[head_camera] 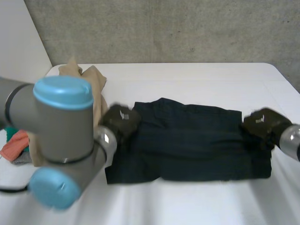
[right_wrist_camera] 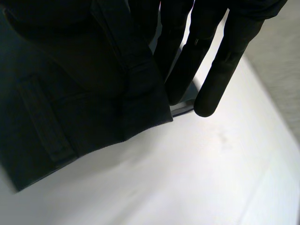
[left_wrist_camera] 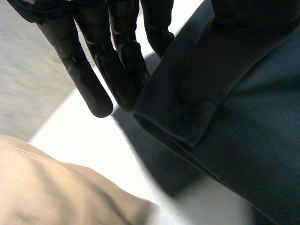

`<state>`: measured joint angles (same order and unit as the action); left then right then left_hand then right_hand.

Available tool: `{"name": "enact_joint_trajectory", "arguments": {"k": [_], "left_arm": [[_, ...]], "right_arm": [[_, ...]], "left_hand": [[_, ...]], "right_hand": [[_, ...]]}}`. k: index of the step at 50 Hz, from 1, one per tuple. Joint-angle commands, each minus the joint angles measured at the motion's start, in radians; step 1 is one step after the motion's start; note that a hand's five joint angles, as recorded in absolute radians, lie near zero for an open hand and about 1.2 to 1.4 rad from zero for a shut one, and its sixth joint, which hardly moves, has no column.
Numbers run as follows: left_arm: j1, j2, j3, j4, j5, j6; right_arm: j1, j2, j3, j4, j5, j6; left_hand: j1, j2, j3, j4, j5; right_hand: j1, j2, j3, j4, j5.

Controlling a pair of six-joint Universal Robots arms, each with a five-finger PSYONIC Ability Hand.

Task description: Fold the laundry.

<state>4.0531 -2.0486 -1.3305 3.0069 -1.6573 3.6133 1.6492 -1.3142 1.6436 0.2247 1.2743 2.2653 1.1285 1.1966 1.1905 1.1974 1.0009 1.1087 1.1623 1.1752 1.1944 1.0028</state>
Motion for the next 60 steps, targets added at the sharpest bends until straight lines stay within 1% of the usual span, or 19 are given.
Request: {"name": "enact_joint_trajectory", "arguments": {"k": [1, 5, 12, 13, 14, 15, 16, 17, 20, 23, 29, 33, 37, 39, 42, 45, 50, 55, 60], "left_arm": [[0.072, -0.212, 0.227, 0.297, -0.001, 0.054], [0.081, -0.342, 0.341, 0.398, 0.025, 0.093], [0.086, -0.501, 0.494, 0.428, 0.082, 0.100], [0.086, -0.507, 0.504, 0.432, 0.085, 0.100], [0.086, -0.507, 0.508, 0.437, 0.083, 0.097], [0.086, -0.505, 0.508, 0.444, 0.080, 0.094], [0.086, -0.505, 0.508, 0.455, 0.077, 0.091], [0.083, -0.498, 0.496, 0.469, 0.074, 0.087], [0.075, -0.467, 0.461, 0.474, 0.061, 0.076], [0.075, -0.369, 0.348, 0.484, 0.041, 0.053], [0.061, -0.162, 0.091, 0.484, 0.037, -0.025], [0.037, -0.082, -0.033, 0.484, 0.041, -0.076], [0.023, -0.050, -0.102, 0.484, 0.041, -0.111], [0.020, -0.047, -0.114, 0.483, 0.041, -0.119], [0.015, -0.045, -0.125, 0.478, 0.039, -0.127], [0.015, -0.030, -0.131, 0.477, 0.039, -0.128], [0.017, 0.004, -0.142, 0.478, 0.041, -0.130], [0.018, 0.050, -0.153, 0.475, 0.037, -0.136], [0.020, 0.084, -0.176, 0.477, 0.037, -0.166]], "right_arm": [[0.069, 0.156, -0.154, -0.288, 0.082, 0.132], [0.095, 0.290, -0.259, -0.422, 0.123, 0.149], [0.161, 0.501, -0.455, -0.504, 0.189, 0.149], [0.164, 0.545, -0.499, -0.508, 0.216, 0.154], [0.170, 0.561, -0.514, -0.507, 0.232, 0.154], [0.176, 0.569, -0.521, -0.510, 0.238, 0.154], [0.178, 0.573, -0.527, -0.511, 0.247, 0.155], [0.179, 0.566, -0.524, -0.507, 0.266, 0.164], [0.175, 0.506, -0.470, -0.478, 0.269, 0.209], [0.166, 0.440, -0.409, -0.423, 0.260, 0.246], [0.129, 0.264, -0.268, -0.197, 0.133, 0.324], [0.097, 0.245, -0.208, -0.114, 0.088, 0.336], [0.080, 0.251, -0.159, -0.129, 0.086, 0.335], [0.074, 0.257, -0.145, -0.155, 0.086, 0.335], [0.067, 0.288, -0.131, -0.212, 0.097, 0.326], [0.054, 0.300, -0.131, -0.235, 0.129, 0.315], [-0.014, 0.293, -0.125, -0.255, 0.192, 0.289], [-0.069, 0.199, -0.097, -0.269, 0.214, 0.093], [-0.059, 0.168, -0.100, -0.309, 0.198, 0.010]], "left_hand": [[0.268, 0.200, 0.206, 0.199, 0.221], [0.268, 0.200, 0.206, 0.199, 0.221], [0.268, 0.200, 0.206, 0.199, 0.221], [-0.325, -0.393, -0.387, -0.394, -0.372], [-0.746, -0.814, -0.808, -0.815, -0.793], [-0.954, -1.022, -1.016, -1.023, -1.001], [-0.876, -0.944, -0.938, -0.944, -0.922], [-0.954, -1.022, -1.016, -1.023, -1.001], [-0.954, -1.022, -1.016, -1.023, -1.001], [-0.954, -1.022, -1.016, -1.023, -1.001], [-0.954, -1.022, -1.016, -1.023, -1.001], [-0.954, -1.022, -1.016, -1.023, -1.001], [-0.954, -1.022, -1.016, -1.023, -1.001], [-0.954, -1.022, -1.016, -1.023, -1.001], [-0.954, -1.022, -1.016, -1.023, -1.001], [-0.954, -1.022, -1.016, -1.023, -1.001], [-0.954, -1.022, -1.016, -1.023, -1.001], [-0.954, -1.022, -1.016, -1.023, -1.001], [-0.954, -1.022, -1.016, -1.023, -1.001]], "right_hand": [[0.288, 0.234, 0.221, 0.202, 0.219], [0.288, 0.234, 0.221, 0.202, 0.219], [0.288, 0.234, 0.221, 0.202, 0.219], [-0.502, -0.556, -0.568, -0.588, -0.571], [-0.934, -0.988, -1.001, -1.020, -1.003], [-0.934, -0.988, -1.001, -1.020, -1.003], [-0.934, -0.988, -1.001, -1.020, -1.003], [-0.934, -0.988, -1.001, -1.020, -1.003], [-0.934, -0.988, -1.001, -1.020, -1.003], [-0.934, -0.988, -1.001, -1.020, -1.003], [-0.934, -0.988, -1.001, -1.020, -1.003], [-0.842, -0.896, -0.908, -0.928, -0.911], [-0.801, -0.854, -0.867, -0.886, -0.869], [-0.725, -0.778, -0.791, -0.810, -0.793], [-0.482, -0.535, -0.548, -0.567, -0.550], [0.285, 0.231, 0.218, 0.199, 0.216], [0.288, 0.234, 0.221, 0.202, 0.219], [0.288, 0.234, 0.221, 0.202, 0.219], [0.288, 0.234, 0.221, 0.202, 0.219]]}}
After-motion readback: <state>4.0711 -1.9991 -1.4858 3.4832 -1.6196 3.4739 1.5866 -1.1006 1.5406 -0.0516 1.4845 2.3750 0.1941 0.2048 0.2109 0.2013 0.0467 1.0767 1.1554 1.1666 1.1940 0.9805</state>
